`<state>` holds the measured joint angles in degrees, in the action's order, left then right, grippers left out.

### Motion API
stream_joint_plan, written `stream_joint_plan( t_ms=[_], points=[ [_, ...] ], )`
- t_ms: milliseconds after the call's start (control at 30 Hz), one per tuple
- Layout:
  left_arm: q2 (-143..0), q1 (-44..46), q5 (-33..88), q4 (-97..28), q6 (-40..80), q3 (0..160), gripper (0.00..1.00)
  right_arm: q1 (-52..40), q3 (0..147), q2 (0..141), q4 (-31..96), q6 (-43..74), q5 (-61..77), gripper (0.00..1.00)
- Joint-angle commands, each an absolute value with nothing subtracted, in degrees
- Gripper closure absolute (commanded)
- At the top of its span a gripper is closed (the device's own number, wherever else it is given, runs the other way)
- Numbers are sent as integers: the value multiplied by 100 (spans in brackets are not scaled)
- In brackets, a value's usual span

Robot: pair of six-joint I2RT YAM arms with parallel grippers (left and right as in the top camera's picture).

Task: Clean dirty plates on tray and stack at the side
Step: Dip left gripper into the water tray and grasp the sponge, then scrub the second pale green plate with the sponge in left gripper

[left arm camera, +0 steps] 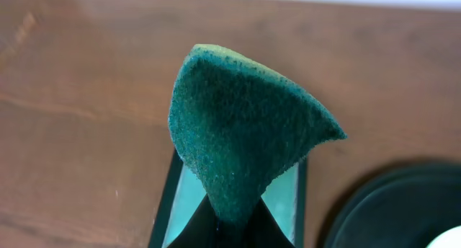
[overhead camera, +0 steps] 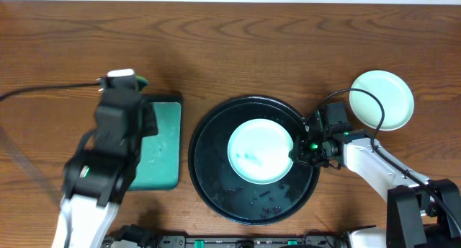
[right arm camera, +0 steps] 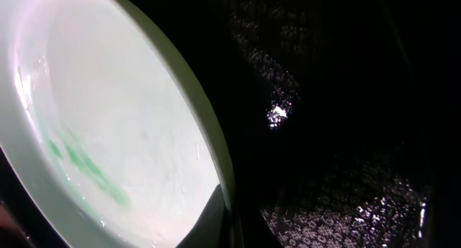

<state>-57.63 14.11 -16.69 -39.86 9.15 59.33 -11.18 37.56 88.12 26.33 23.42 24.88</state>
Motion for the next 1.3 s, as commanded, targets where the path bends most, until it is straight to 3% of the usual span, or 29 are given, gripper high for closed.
stream_joint_plan(
  t_ms=[0,200,367,667,933,1267],
  points=[
    [-6735,1426,-1636,-4049,1249,5957,93,-1151,3857,8840,2633,2261,2600,99],
    [-8202,1153,-25,-4362,1793,5957,93,-1151,3857,8840,2637,2261,2600,99],
    [-8971,762,554,-4676,2058,5957,93,-1151,3857,8840,2637,2259,2600,99],
    [-8486,644,657,-4663,2069,5972,93,-1151,3857,8840,2633,2217,2600,99],
    [-7883,1850,1308,-4134,2182,5992,93,-1151,3857,8840,2609,2220,2600,99],
    [-9013,3540,1286,-3151,2589,6003,93,-1151,3857,8840,2641,2222,2644,99]
  ],
)
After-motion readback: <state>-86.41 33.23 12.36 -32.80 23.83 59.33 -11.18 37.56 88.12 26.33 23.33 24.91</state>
